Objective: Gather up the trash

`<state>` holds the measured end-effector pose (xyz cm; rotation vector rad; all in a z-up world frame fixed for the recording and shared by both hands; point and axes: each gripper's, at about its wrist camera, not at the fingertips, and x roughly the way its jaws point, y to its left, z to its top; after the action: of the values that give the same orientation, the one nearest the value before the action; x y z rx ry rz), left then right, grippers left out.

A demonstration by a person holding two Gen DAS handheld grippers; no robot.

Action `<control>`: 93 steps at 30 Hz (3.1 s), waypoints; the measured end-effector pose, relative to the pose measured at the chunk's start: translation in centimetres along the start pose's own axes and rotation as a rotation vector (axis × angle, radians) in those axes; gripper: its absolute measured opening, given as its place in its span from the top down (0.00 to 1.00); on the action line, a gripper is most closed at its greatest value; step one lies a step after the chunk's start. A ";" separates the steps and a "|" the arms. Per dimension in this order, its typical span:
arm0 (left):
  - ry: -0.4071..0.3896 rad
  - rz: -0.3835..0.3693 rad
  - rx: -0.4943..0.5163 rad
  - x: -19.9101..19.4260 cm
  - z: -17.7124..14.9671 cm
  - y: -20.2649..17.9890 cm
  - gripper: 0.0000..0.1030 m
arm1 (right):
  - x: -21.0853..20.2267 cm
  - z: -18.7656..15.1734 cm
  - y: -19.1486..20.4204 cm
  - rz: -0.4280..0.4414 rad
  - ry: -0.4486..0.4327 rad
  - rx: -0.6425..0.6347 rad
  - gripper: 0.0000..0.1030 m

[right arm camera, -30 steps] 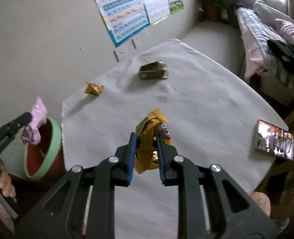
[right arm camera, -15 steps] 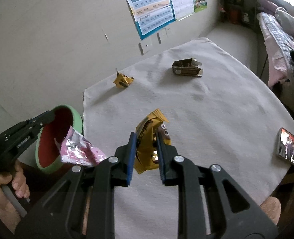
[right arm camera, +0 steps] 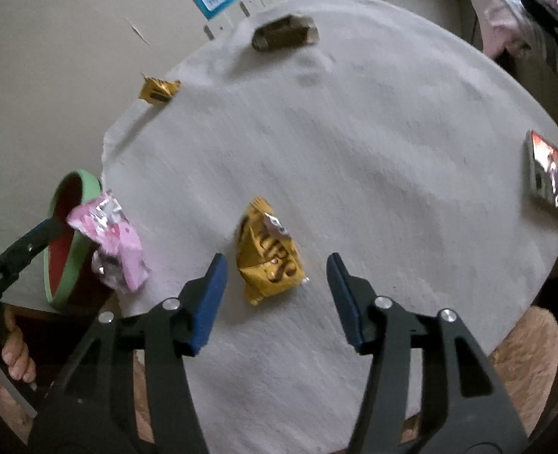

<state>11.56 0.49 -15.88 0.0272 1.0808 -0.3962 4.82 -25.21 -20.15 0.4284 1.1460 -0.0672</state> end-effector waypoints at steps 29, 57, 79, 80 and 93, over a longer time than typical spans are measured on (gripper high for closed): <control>0.187 -0.068 -0.133 7.1 -1.6 -1.1 1.00 | 0.6 -0.5 1.1 0.026 0.008 -0.022 0.43; 0.151 -0.013 -0.140 8.4 0.5 -4.4 0.94 | 0.7 -0.4 1.2 0.007 -0.056 -0.087 0.69; -0.170 0.264 -0.253 -5.0 0.5 10.8 1.00 | 0.4 3.3 18.0 0.229 -0.057 -0.388 0.68; -0.163 0.282 -0.274 -5.1 0.1 12.0 1.00 | 1.0 3.3 19.6 0.248 -0.042 -0.416 0.68; -0.122 0.389 -0.396 -4.8 -3.5 17.9 0.70 | 5.9 2.6 30.4 0.361 0.066 -0.587 0.39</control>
<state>12.45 19.29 -16.50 -0.1351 0.9907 0.1671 17.71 2.64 -15.54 0.1065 1.0787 0.5892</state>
